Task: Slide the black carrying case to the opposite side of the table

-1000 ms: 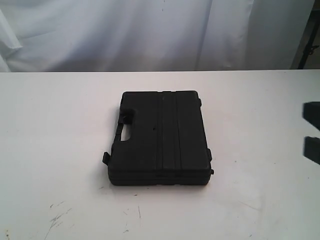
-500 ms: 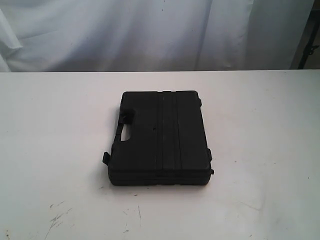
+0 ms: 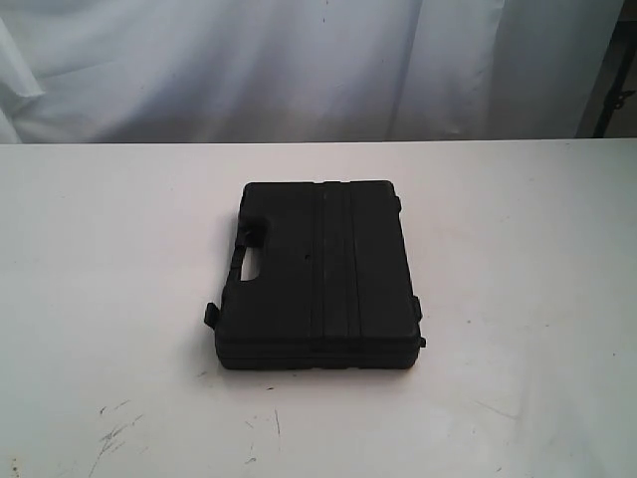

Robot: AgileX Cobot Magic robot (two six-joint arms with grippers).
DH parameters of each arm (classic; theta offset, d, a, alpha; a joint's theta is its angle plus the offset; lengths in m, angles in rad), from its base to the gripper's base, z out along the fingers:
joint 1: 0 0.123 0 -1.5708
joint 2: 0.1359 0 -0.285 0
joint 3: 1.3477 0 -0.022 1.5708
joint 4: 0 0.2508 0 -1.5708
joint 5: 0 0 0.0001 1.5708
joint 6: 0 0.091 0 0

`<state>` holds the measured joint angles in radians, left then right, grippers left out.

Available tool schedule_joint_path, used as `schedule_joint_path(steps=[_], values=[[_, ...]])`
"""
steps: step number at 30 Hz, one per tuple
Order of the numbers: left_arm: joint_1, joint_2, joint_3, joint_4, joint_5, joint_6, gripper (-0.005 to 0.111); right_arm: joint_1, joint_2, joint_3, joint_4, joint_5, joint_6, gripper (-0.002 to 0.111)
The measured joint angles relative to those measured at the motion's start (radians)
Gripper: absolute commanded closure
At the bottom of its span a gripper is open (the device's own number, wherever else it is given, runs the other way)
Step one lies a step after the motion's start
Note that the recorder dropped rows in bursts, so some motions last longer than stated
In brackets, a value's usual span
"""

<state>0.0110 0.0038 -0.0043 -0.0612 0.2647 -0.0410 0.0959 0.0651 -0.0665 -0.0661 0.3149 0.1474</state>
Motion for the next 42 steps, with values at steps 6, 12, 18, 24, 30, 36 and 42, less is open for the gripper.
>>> schedule_joint_path(steps=[6,12,18,24,30,36,42], values=[[0.0,0.0,0.0,0.0,0.0,0.0,0.107,-0.007,0.0,0.041,0.022,0.002,-0.038,0.108],[0.0,0.0,0.0,0.0,0.0,0.0,0.107,-0.007,0.0,0.048,0.026,0.006,-0.042,0.108],[0.0,0.0,0.0,0.0,0.0,0.0,0.107,-0.007,0.0,0.062,0.046,0.004,-0.069,0.108],[0.0,0.0,0.0,0.0,0.0,0.0,0.107,-0.007,0.0,0.063,0.059,0.002,-0.077,0.108],[0.0,0.0,0.0,0.0,0.0,0.0,0.107,-0.007,0.0,0.063,0.095,0.0,-0.079,0.108],[0.0,0.0,0.0,0.0,0.0,0.0,0.107,-0.007,0.0,0.063,0.107,0.0,-0.079,0.108],[0.0,0.0,0.0,0.0,0.0,0.0,0.107,-0.007,0.0,0.063,0.107,0.0,-0.079,0.108]])
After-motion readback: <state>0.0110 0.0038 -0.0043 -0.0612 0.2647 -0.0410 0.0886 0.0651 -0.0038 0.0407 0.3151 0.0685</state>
